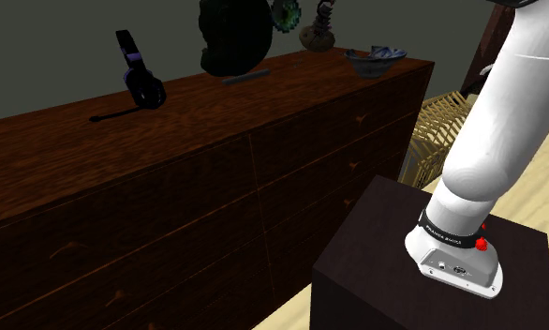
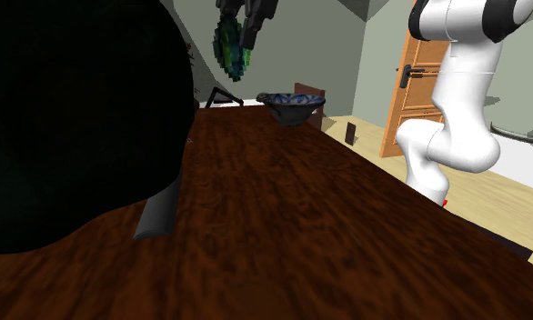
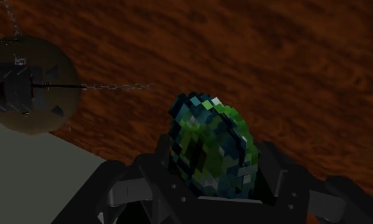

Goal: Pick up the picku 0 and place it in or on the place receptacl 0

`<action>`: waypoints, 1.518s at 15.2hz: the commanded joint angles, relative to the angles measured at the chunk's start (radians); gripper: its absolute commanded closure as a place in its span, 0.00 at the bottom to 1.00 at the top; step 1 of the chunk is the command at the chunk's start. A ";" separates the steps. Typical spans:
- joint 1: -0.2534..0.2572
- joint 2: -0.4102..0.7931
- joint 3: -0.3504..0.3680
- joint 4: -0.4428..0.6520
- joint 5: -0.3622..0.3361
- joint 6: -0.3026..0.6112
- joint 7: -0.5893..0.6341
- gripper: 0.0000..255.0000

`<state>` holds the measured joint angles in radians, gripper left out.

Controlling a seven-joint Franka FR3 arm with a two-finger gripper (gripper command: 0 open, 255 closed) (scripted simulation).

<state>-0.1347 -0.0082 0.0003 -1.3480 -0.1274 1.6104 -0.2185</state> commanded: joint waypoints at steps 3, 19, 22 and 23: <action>-0.029 -0.130 -0.034 -0.141 0.013 0.020 -0.061 1.00; -0.125 -0.509 -0.225 -0.461 -0.014 -0.008 -0.343 1.00; -0.135 -0.549 -0.247 -0.515 -0.025 0.009 -0.369 1.00; -0.136 -0.556 -0.247 -0.535 -0.027 0.022 -0.368 1.00</action>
<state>-0.2696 -0.5571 -0.2449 -1.8658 -0.1525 1.6225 -0.5847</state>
